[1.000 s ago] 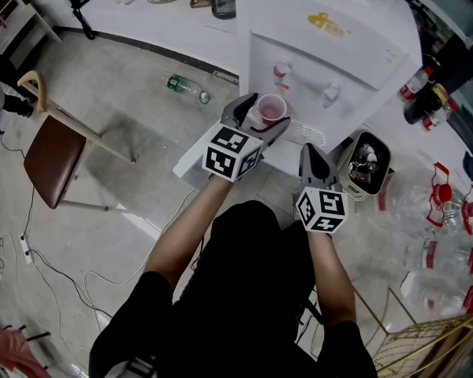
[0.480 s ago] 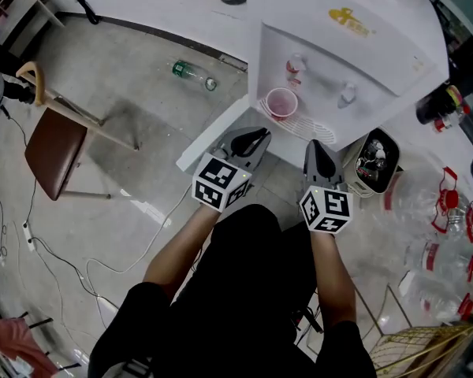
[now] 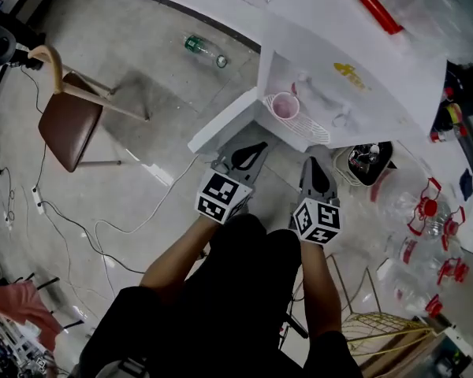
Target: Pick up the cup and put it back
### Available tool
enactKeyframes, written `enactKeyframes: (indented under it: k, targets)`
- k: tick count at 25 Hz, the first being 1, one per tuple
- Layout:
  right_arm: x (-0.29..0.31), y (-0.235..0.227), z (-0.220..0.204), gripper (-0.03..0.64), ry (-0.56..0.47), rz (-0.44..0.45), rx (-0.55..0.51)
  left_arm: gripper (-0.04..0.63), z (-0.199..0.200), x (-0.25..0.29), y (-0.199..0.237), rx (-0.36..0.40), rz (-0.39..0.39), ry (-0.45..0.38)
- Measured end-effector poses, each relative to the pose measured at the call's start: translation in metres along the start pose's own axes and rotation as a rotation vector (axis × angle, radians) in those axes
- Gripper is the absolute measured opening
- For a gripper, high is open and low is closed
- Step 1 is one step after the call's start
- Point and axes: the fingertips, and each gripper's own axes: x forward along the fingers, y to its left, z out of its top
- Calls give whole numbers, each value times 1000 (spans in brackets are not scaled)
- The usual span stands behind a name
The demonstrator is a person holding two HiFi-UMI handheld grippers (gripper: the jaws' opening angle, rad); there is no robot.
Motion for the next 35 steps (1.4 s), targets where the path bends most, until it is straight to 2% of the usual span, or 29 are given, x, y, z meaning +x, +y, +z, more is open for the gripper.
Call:
enactKeyframes:
  k: [7,15,24,27,35]
  targets:
    - [-75,43,60,-6,93,19,38,8,75,-82,-42,-48,73,60]
    - [-189,97,140,-6,127,52,32,8,166,-193,-107,-101,139,60]
    - [-302,140,220,-6,104,81,48,6,249,-293,-171,-82,179,24]
    - [-332,150,247,-5,80,85,36,6,282,-314,-181,-51,188,-22]
    - [-393,174,305,-5,2,27,49,7,351,-362,-201,2,141,-100]
